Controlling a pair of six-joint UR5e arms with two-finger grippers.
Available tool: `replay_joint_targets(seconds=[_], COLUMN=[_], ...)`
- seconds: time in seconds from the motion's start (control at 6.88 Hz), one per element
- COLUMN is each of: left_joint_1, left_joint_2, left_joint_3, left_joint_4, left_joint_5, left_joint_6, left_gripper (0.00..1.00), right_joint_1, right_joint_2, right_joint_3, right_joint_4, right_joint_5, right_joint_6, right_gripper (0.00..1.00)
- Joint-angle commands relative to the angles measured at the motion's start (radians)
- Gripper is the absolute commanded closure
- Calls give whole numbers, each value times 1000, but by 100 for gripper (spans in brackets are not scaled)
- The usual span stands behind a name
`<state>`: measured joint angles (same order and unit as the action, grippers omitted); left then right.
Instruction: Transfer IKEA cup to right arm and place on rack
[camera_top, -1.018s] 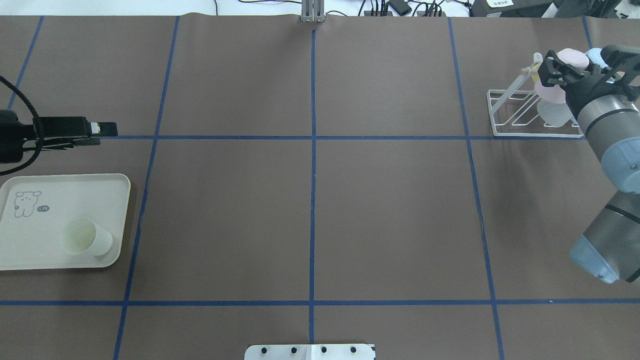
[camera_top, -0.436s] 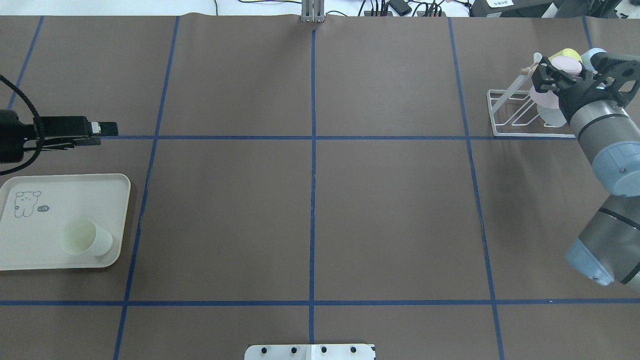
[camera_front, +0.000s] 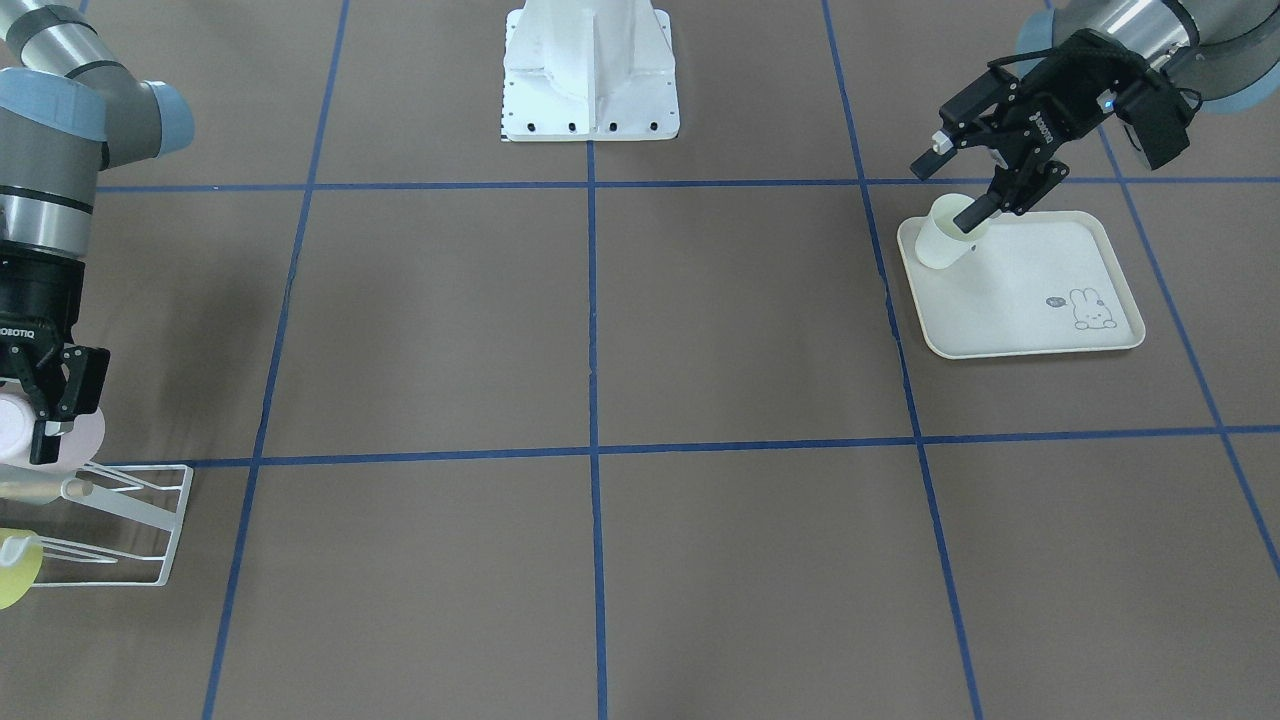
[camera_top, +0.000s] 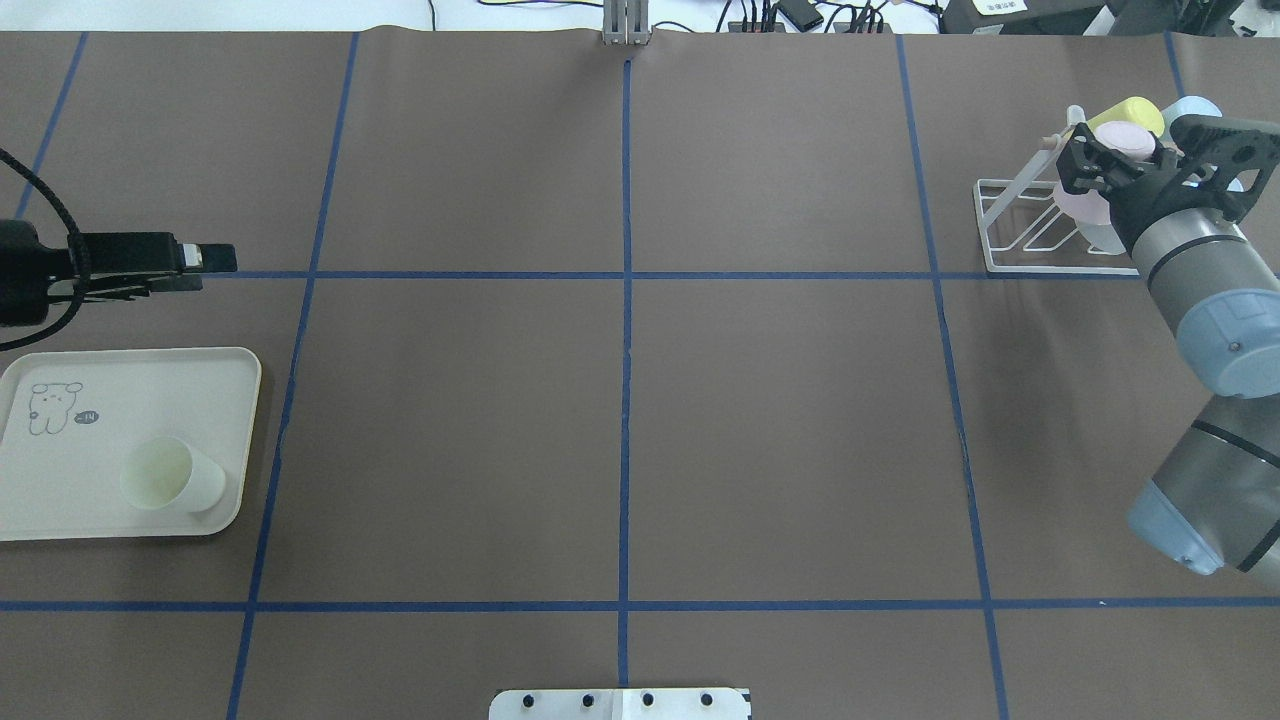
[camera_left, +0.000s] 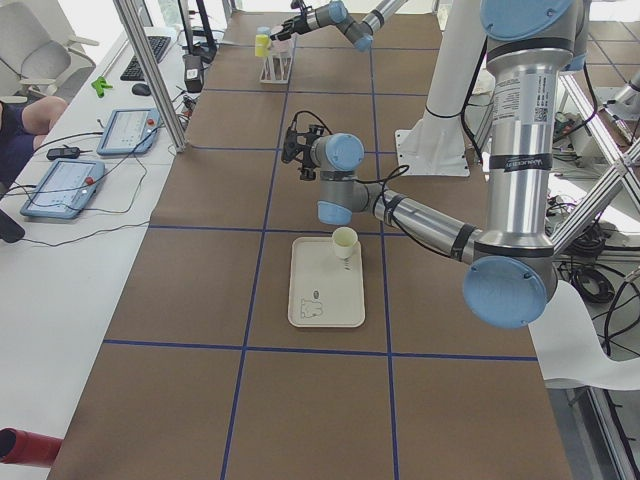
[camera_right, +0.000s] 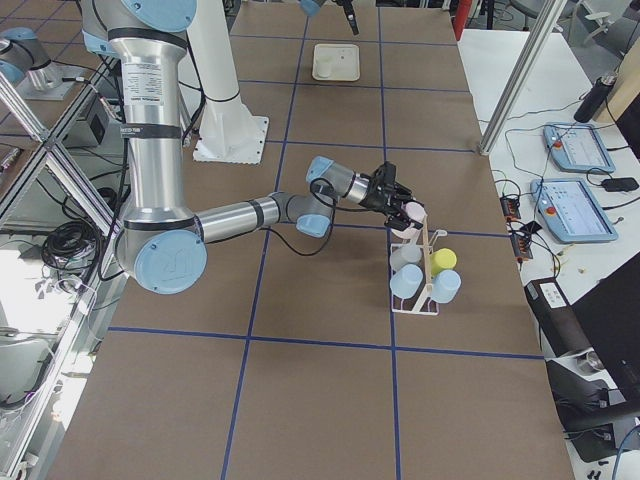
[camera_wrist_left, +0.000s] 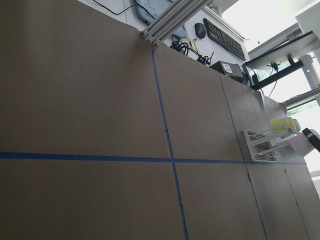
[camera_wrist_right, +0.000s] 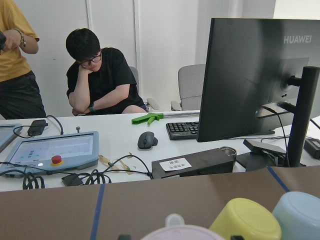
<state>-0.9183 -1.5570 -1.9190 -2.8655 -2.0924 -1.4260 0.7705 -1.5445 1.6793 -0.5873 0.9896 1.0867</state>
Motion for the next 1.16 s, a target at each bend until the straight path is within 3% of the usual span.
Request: replay_joint_targets(seconds=[0.0,0.15,0.58,0.73,1.02], left_joint_1=[1,1,-1,-5,-91], left_joint_2=[-2,-2,5,6,9], left_joint_3=[0,0,-2,2,-18], left_joint_4=[0,0,2,18,217], left_joint_5=[0,0,-1,-5,-81], left_joint_6=[-2,-2,-1,12,173], left_gripper=[1,1,1,1,1], right_joint_1=[-2,-5,-4,-1,1], right_joint_2=[0,0,1,-6,-47], right_joint_3=[-12,-21,15,57,158], right_joint_4=[4,7,6,4,-6], right_joint_5=[4,3,21,64,144], right_joint_6=[-1,1,-5,-5,-5], right_gripper=[46,0,0,0,0])
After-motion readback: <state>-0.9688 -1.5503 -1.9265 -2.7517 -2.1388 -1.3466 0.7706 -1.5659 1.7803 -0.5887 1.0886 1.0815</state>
